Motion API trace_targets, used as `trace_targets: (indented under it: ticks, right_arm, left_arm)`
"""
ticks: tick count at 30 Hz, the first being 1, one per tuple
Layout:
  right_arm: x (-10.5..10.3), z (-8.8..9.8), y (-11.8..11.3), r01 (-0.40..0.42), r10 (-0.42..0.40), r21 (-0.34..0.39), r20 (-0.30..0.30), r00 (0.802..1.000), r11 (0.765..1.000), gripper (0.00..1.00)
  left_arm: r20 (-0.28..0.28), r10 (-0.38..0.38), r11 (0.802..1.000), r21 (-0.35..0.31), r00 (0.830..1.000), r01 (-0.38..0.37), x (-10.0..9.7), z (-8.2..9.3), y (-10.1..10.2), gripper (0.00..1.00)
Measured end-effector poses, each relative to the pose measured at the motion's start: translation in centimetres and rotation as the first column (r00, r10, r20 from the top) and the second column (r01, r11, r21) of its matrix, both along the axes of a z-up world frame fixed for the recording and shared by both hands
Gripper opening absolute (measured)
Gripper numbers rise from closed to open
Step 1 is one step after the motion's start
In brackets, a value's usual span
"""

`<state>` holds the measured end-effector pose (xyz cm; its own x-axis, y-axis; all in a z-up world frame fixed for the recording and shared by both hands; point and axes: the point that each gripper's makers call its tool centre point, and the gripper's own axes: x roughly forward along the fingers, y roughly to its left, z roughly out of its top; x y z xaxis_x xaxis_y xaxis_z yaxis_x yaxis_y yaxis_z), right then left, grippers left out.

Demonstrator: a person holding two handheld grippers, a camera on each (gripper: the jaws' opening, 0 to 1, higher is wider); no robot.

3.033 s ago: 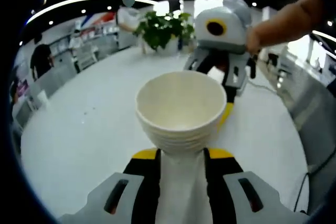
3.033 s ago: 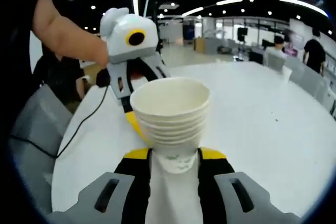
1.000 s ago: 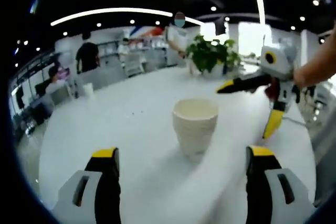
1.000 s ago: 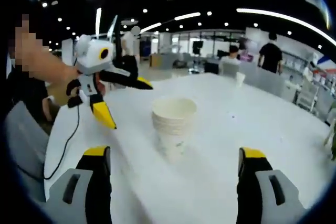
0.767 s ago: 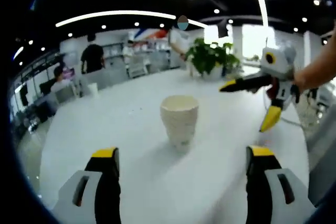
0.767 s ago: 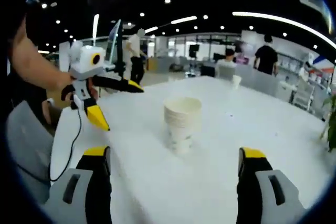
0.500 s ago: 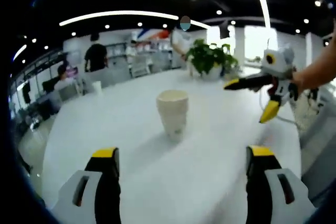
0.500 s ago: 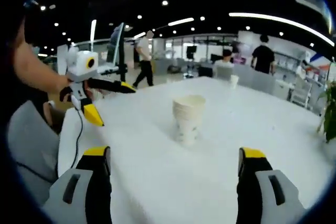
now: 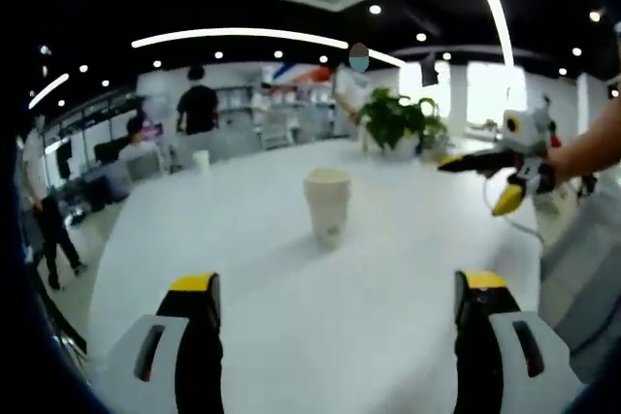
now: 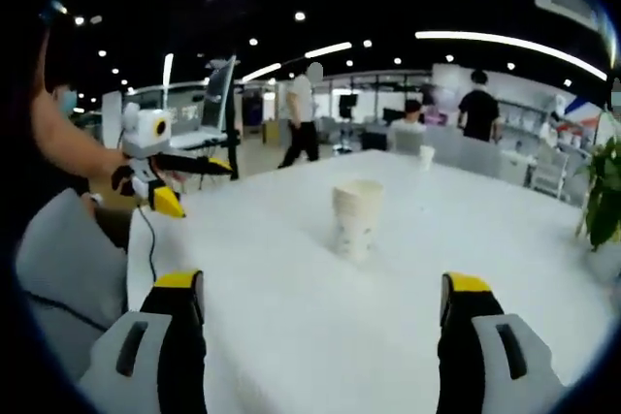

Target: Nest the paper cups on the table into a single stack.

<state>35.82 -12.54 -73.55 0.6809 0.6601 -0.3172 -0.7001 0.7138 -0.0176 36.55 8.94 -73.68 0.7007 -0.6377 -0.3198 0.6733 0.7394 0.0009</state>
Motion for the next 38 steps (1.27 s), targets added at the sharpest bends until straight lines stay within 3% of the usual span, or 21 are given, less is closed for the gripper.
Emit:
trace_targets:
  ticks: [9,12,17,21,28,38]
  right_arm:
    - [-1.2,-1.0,-2.3,0.050,-0.049,0.022,-0.016,0.999,0.999,1.00]
    - [-2.2,-1.8,-3.5,0.057,-0.057,0.007,-0.002,0.998,0.998,1.00]
    - [-3.3,-2.2,-4.6,0.057,-0.057,0.019,0.000,0.998,0.998,1.00]
    - [-3.1,-2.1,-5.4,0.078,-0.078,0.032,-0.004,0.997,0.996,1.00]
    - [-2.8,-2.1,-5.4,0.093,-0.093,0.038,-0.004,0.996,0.995,1.00]
    - [-3.5,-2.2,-5.2,0.096,-0.097,0.040,0.005,0.995,0.995,1.00]
  left_arm:
    - [-0.008,0.000,1.000,-0.015,1.000,0.000,-1.0,-0.3,2.2,0.98]
    - [-0.013,-0.027,1.000,0.011,1.000,0.028,-1.8,-0.9,2.6,0.98]
    - [-0.018,0.001,0.999,-0.043,1.000,-0.001,-2.6,-0.5,3.6,0.98]
    - [-0.014,0.009,1.000,-0.027,1.000,-0.009,-2.7,-0.9,4.3,0.98]
    - [0.012,0.000,1.000,-0.031,1.000,0.000,-2.3,0.3,4.2,0.98]
    - [0.019,-0.007,0.999,-0.031,1.000,0.008,-2.4,0.3,3.6,0.98]
